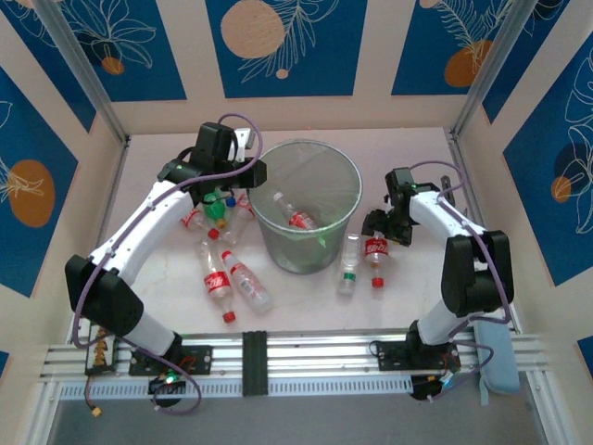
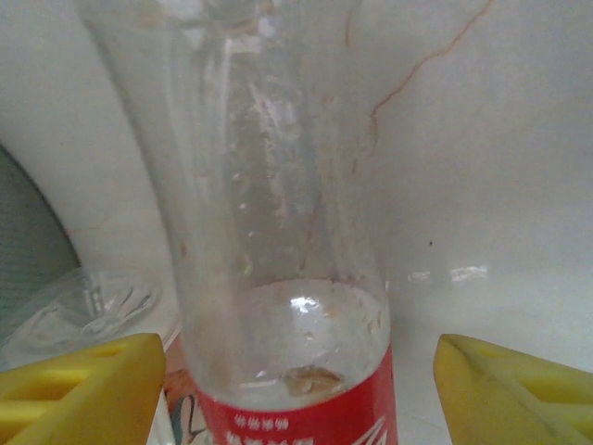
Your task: Put the plastic bottles in the bin
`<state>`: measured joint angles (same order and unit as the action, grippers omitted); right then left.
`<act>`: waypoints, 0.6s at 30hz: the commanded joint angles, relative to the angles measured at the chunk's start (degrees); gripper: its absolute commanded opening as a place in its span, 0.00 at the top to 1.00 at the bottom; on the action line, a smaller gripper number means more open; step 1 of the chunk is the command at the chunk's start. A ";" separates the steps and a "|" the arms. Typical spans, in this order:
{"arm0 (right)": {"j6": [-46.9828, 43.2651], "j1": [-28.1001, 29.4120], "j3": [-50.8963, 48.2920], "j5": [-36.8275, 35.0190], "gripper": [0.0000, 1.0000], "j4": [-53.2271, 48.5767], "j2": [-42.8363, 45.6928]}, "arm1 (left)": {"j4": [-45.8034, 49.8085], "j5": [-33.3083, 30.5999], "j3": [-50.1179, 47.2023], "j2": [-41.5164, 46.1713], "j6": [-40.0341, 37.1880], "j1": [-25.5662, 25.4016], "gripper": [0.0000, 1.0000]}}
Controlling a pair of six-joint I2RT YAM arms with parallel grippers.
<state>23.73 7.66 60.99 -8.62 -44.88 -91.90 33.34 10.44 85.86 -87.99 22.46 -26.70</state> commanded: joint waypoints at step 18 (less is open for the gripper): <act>0.74 -0.33 -4.82 -2.28 0.34 5.60 -3.20 | -2.05 1.58 -1.93 -0.39 1.75 -1.24 0.72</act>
<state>24.36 7.14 58.04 -10.39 -38.09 -94.08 32.05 10.46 85.01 -88.01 23.75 -26.74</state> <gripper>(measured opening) 0.661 0.279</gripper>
